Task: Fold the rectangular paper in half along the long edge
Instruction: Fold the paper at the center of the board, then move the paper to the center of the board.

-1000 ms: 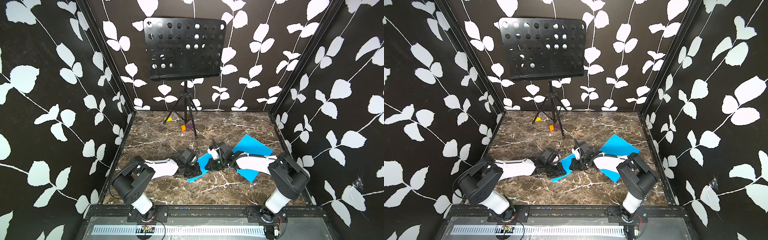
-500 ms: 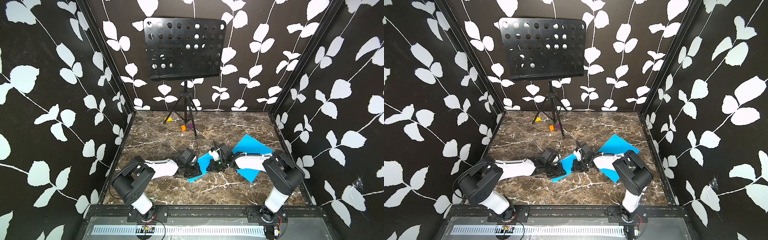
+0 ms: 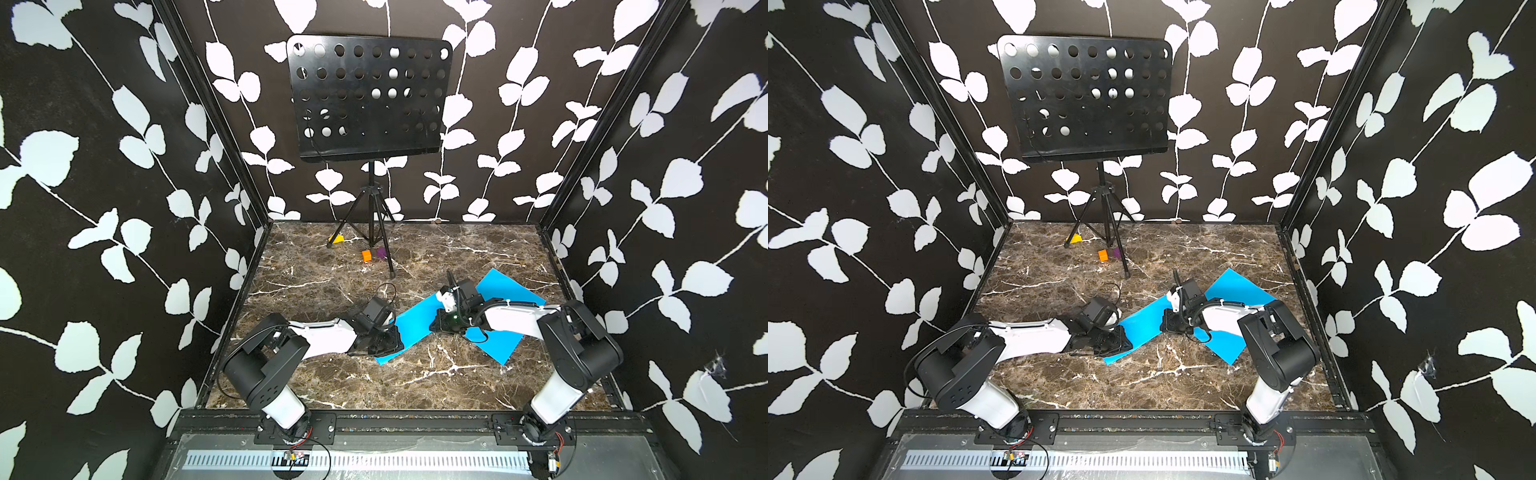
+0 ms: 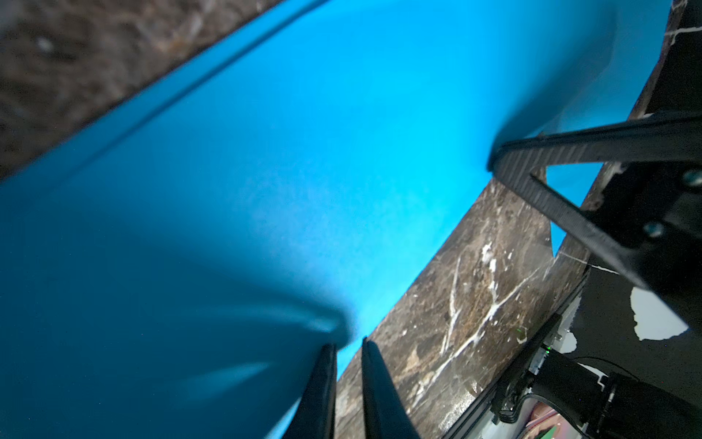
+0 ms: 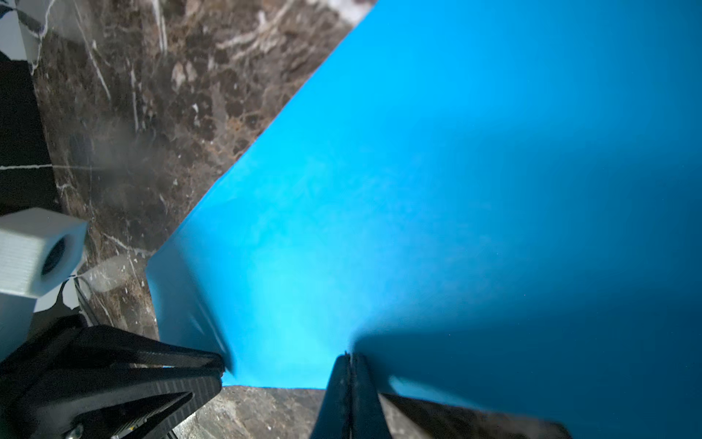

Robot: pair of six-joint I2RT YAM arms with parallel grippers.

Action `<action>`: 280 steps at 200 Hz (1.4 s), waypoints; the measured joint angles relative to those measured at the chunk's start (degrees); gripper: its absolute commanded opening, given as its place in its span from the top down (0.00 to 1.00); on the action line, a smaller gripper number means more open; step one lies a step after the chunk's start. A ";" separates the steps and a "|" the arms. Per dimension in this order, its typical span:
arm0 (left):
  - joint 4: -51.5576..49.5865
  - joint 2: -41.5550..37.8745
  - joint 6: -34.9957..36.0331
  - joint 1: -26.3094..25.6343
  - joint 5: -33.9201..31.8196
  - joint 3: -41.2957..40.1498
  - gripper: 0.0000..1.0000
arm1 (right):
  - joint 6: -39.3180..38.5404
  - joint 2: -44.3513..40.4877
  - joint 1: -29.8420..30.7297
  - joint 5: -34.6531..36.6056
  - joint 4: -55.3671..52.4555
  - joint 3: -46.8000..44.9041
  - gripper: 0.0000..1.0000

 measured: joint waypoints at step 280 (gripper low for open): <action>-13.03 -11.98 4.24 0.09 -6.51 4.61 0.65 | -6.80 4.48 9.94 12.55 -10.80 19.89 0.62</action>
